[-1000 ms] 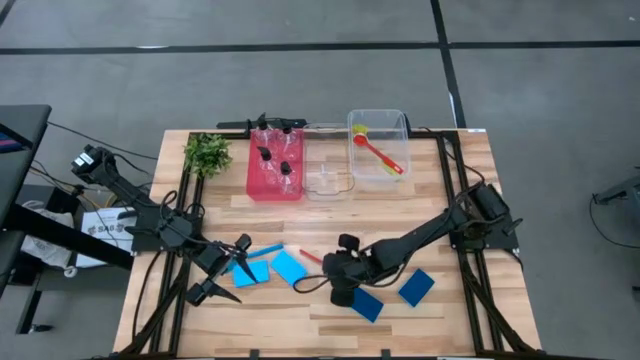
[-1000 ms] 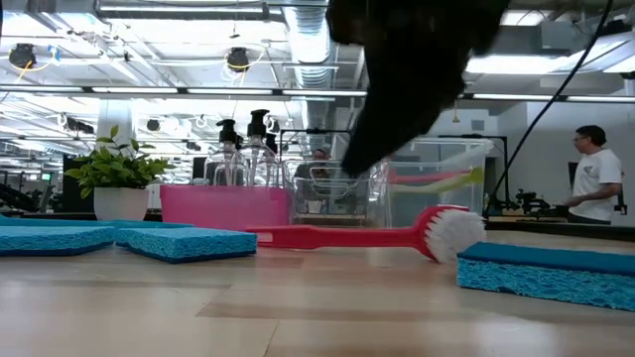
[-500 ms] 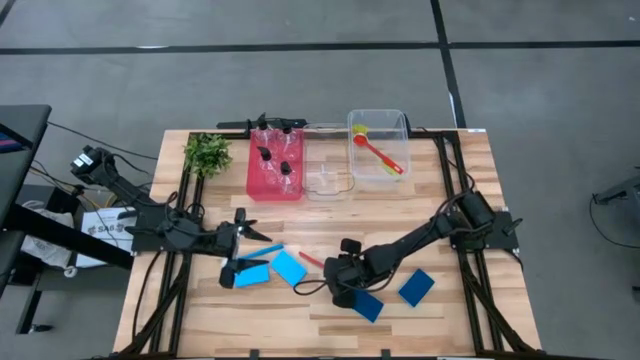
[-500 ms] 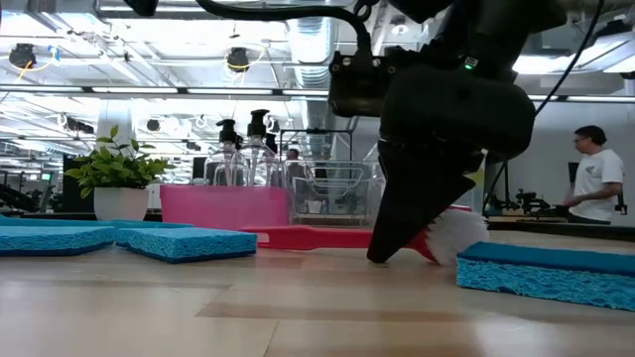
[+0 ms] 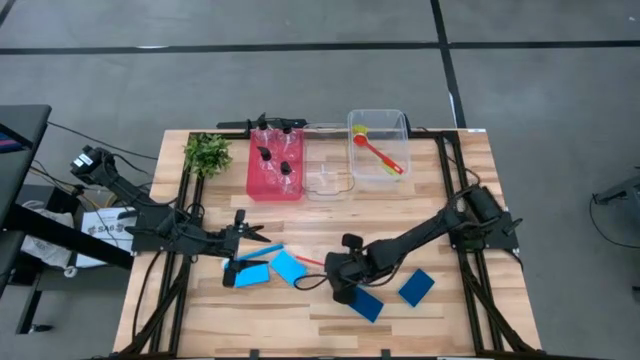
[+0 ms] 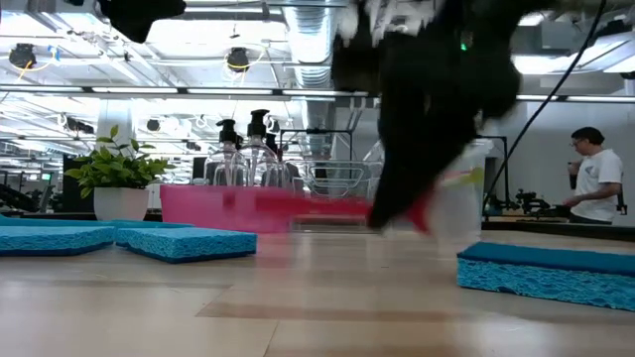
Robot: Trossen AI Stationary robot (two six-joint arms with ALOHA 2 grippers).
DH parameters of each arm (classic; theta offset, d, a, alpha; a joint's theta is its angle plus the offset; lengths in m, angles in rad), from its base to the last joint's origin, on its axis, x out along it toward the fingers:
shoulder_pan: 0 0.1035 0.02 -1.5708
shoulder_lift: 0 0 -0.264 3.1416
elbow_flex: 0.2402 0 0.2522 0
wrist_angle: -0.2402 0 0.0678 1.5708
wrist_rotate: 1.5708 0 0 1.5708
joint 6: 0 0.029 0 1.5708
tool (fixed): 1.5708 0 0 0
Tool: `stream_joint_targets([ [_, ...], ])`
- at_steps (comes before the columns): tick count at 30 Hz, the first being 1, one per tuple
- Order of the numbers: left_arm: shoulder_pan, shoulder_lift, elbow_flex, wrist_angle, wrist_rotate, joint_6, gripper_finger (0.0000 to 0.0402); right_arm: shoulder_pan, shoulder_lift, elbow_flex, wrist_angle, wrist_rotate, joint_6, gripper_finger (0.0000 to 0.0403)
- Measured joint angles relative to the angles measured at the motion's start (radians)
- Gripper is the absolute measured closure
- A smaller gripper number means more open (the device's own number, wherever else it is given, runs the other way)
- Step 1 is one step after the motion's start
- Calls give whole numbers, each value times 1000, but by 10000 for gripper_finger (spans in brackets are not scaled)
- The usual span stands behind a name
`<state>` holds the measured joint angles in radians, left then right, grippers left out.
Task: Pick & Place Kitchen Sink Supplies
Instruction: Put the red dish brush into the right transparent bin
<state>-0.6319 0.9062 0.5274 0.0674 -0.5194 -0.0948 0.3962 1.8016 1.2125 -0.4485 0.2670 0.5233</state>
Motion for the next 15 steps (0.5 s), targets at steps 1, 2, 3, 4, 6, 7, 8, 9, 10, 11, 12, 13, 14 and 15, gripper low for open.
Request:
stream_joint_targets([
  [1, 0, 0, 0, -1, -1, 0, 151, 0, -23, 0, -7, 8, 0, 382],
  [2, 0, 0, 0, -1, -2, 0, 151, 0, -51, 1, -12, 20, 1, 377],
  [3, 0, 0, 0, -1, -4, 0, 151, 1, -77, 2, -18, 34, 1, 373],
  [4, 0, 0, 0, -1, -4, 0, 151, 4, -105, 3, -26, 50, 1, 372],
  [6, 0, 0, 0, -1, -4, 0, 151, 11, -164, 3, -45, 88, 0, 379],
  [7, 0, 0, 0, -1, -5, 0, 151, 16, -198, 3, -53, 113, -3, 386],
  [8, 0, 0, 0, -5, -9, 0, 151, 18, -231, 3, -61, 141, -9, 389],
  [9, 0, 0, 0, -13, -25, 0, 151, 20, -265, 3, -70, 170, -16, 389],
  [10, 0, 0, 0, -25, -47, 0, 151, 20, -304, 3, -75, 205, -24, 388],
  [11, 0, 0, 0, -39, -76, 0, 151, 20, -339, 3, -78, 245, -29, 386],
  [12, 0, 0, 0, -52, -107, -1, 151, 17, -377, 3, -80, 286, -35, 381],
  [13, 0, 0, 0, -62, -137, 0, 151, 13, -412, 4, -83, 333, -38, 377],
  [14, 0, 0, 0, -71, -163, -1, 151, 6, -445, 4, -89, 382, -49, 374],
  [15, 0, 0, 0, -79, -186, -7, 151, -3, -474, 4, -101, 429, -55, 373],
])
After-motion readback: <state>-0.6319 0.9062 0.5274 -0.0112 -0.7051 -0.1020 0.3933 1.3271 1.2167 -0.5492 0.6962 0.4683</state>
